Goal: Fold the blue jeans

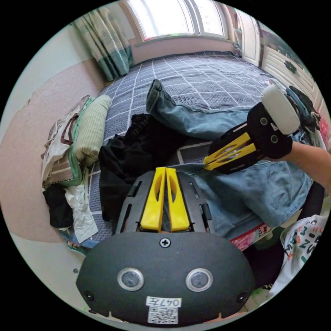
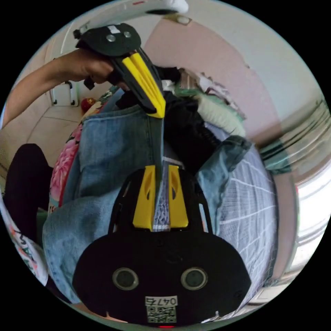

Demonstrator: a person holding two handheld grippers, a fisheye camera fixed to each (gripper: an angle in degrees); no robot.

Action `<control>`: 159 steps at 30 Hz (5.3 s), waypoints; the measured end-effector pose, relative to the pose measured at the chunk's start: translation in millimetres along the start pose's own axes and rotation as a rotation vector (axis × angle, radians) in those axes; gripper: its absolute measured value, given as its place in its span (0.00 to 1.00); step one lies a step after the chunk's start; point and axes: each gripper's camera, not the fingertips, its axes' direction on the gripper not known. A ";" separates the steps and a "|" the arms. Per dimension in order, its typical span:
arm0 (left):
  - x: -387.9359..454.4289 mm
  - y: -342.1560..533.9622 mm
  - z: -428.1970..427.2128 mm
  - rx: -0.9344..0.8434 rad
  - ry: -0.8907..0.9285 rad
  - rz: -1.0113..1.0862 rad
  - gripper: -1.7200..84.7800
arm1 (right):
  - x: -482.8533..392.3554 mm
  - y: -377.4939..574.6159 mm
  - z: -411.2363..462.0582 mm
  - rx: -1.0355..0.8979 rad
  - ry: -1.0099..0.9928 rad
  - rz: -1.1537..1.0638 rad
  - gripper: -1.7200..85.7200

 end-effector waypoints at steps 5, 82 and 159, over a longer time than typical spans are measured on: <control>-30.1 5.7 20.4 0.023 0.037 -0.067 0.02 | 49.0 -1.9 19.5 -0.019 -0.127 0.191 0.03; -25.8 98.2 -26.2 -0.257 -0.022 -0.399 0.07 | -379.4 643.8 -318.5 -0.276 0.418 0.708 0.07; 105.4 30.0 78.7 -0.005 0.144 -0.318 0.07 | 193.4 -42.9 19.9 -0.210 0.228 0.199 0.03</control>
